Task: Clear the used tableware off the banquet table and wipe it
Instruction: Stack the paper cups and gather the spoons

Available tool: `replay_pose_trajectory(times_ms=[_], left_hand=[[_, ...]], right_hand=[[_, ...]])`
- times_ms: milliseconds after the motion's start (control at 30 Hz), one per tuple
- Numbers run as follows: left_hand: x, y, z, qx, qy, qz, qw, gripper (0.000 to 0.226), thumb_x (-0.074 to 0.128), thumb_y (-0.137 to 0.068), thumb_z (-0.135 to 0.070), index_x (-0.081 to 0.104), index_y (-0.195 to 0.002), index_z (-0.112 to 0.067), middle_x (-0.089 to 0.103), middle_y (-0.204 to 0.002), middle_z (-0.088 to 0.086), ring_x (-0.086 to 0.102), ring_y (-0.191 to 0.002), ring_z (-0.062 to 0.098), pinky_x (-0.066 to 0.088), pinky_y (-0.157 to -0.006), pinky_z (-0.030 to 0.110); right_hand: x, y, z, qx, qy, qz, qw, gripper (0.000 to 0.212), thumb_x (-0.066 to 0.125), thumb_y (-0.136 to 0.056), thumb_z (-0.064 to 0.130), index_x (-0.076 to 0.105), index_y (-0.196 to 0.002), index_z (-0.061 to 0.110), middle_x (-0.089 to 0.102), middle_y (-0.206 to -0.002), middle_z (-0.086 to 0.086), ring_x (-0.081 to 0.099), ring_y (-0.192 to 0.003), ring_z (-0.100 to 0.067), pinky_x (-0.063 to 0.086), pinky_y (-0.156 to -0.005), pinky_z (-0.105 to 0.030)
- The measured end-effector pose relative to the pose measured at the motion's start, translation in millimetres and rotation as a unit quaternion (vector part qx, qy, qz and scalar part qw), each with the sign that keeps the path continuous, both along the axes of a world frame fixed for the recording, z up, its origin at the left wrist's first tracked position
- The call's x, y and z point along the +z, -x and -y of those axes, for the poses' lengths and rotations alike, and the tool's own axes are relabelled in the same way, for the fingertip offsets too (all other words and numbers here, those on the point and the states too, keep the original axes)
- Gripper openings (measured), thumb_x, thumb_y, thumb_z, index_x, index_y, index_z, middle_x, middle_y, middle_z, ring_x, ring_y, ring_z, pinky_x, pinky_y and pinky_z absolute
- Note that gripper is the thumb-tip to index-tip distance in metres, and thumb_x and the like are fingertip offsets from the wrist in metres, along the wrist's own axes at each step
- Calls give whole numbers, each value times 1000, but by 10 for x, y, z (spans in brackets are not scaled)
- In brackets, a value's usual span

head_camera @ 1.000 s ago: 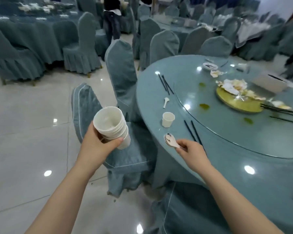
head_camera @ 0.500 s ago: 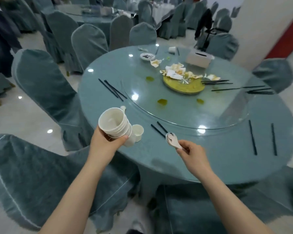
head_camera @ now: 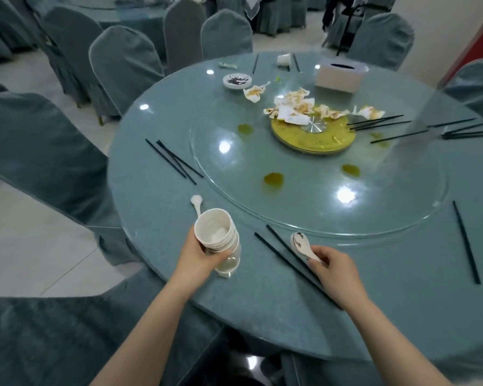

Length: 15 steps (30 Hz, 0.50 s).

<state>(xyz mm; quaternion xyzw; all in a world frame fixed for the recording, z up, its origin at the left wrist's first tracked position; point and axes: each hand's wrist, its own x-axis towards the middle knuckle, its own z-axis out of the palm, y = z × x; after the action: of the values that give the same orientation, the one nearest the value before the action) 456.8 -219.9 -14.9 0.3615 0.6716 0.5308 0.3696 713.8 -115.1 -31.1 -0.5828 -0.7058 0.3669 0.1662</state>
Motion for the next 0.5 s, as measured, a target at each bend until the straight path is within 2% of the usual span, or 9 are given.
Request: replay_pose_trajectory(times_ms=[67,100,200,267,333,400,467,500], left_hand=[[-108,55,-66,-17,29,-7,999,69,81,-70,1,48,-124,-24,59,-121,-6,56,-111,2,44,-91,18],[-145,79,-96,-25,40,-9,999,68,80,-69,2,48,-124,-23,59,-121,-5,57,-110,1,45,-89,16],[-238,92,-134,-51,60,-12,997,63,77,-70,9,49,-113,-27,60,-113,-5,59,-92,-13,46,-67,5],[-300,91,-158,-55,66,-8,996,62,76,-70,11,48,-110,-27,59,-109,-7,59,-86,-16,45,-62,4],[-324,97,-192,-60,69,0,996,62,78,-64,0,47,-109,-30,59,-108,-11,59,-87,-15,47,-64,6],[-335,107,-211,-73,79,2,994,62,76,-61,-12,46,-110,-33,59,-109,-12,59,-93,-8,51,-72,15],[-358,135,-198,-78,79,12,994,65,80,-63,-7,46,-113,-34,59,-112,-9,59,-97,-1,54,-74,21],[-366,161,-181,-74,75,21,994,67,82,-65,-3,47,-114,-32,60,-114,-7,60,-96,-2,54,-71,20]], right_hand=[[-39,25,-77,-1,5,1,1000,25,64,-86,10,71,-105,24,69,-91,13,63,-90,-9,40,-76,-21],[-55,43,-117,3,7,7,1000,26,64,-86,10,71,-106,24,70,-93,12,63,-91,-9,41,-76,-21],[-74,98,-189,11,11,17,1000,27,64,-86,11,70,-108,25,71,-99,10,62,-91,-7,40,-76,-20],[-74,126,-210,5,12,5,1000,26,64,-86,11,71,-107,26,71,-98,12,63,-90,-6,41,-76,-21],[-70,161,-229,2,14,7,1000,25,64,-86,13,71,-106,26,71,-98,11,64,-91,-8,44,-77,-23],[-71,204,-235,6,14,19,1000,24,64,-86,14,71,-105,27,72,-97,11,64,-88,-8,44,-75,-23],[-64,265,-223,7,12,30,999,25,64,-86,14,71,-105,28,71,-95,12,63,-85,-6,41,-72,-21],[-63,303,-214,5,11,30,999,25,64,-86,14,71,-104,29,72,-95,12,63,-84,-6,40,-71,-21]])
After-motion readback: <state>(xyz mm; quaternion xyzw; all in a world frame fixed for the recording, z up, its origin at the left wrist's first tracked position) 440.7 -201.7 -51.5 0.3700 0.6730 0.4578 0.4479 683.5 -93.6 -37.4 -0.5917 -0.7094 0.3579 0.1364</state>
